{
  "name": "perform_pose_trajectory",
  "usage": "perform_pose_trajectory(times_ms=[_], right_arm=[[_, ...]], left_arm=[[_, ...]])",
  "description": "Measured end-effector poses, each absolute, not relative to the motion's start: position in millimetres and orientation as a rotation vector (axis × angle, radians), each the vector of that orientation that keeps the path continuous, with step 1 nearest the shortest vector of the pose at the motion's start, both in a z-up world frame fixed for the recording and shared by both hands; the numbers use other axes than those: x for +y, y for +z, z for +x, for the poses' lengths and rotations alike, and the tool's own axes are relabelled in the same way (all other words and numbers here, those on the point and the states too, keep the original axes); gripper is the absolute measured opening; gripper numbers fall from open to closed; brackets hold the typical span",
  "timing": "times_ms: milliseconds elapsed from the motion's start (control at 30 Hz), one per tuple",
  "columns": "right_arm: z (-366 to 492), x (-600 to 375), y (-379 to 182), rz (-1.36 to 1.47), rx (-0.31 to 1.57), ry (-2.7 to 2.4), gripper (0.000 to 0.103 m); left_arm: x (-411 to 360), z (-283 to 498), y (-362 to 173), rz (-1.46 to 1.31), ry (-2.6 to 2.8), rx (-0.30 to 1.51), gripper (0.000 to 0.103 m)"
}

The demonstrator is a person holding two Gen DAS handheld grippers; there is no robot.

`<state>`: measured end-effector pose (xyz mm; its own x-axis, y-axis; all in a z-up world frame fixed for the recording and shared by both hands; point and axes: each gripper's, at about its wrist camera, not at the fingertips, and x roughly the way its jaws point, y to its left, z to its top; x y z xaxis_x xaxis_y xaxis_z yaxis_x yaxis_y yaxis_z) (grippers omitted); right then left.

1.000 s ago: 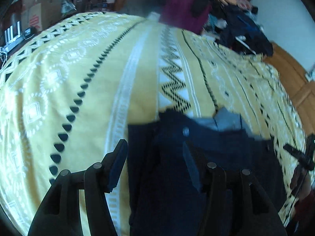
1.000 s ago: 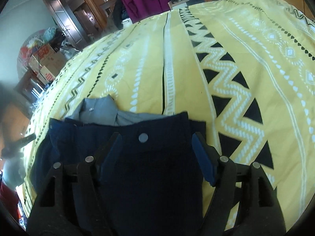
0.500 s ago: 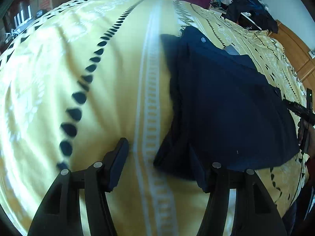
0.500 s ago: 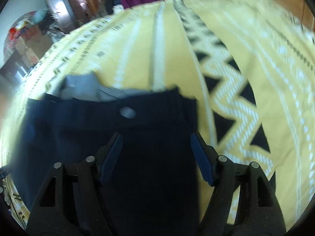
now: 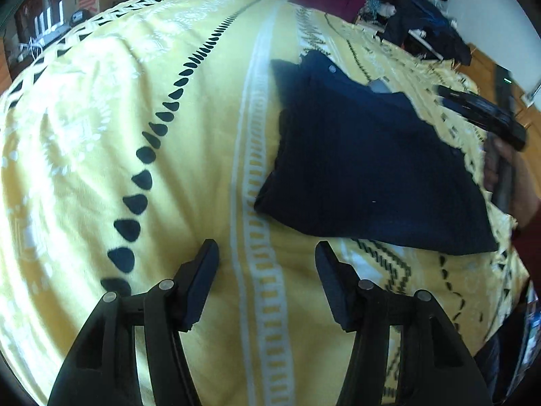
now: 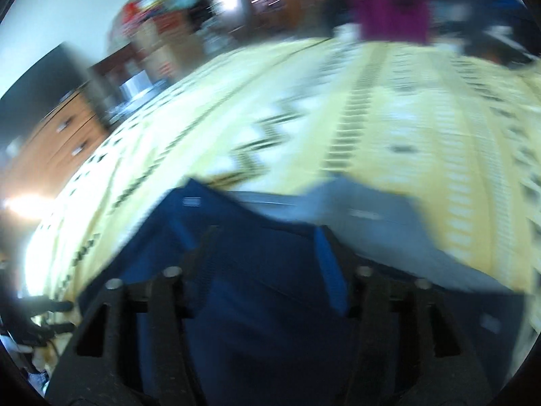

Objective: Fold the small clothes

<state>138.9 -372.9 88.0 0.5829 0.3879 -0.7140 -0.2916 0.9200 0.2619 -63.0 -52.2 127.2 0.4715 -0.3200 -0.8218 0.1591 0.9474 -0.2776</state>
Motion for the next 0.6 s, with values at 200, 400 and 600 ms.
perform_pose_trajectory(times_ms=[200,400,600], right_arm=[[207,-284,45,0.103,0.952,0.456,0.046],[230,-244,5,0.073,0.991,0.505,0.074],[219,-243,22,0.026,0.969,0.473,0.072]], left_arm=[[-39,-69,127,-0.261,-0.318,1.028,0.061],[-33,-83,133,-0.363,-0.400,1.001,0.062],[-32,-76,140,-0.482,-0.462,0.959,0.062]])
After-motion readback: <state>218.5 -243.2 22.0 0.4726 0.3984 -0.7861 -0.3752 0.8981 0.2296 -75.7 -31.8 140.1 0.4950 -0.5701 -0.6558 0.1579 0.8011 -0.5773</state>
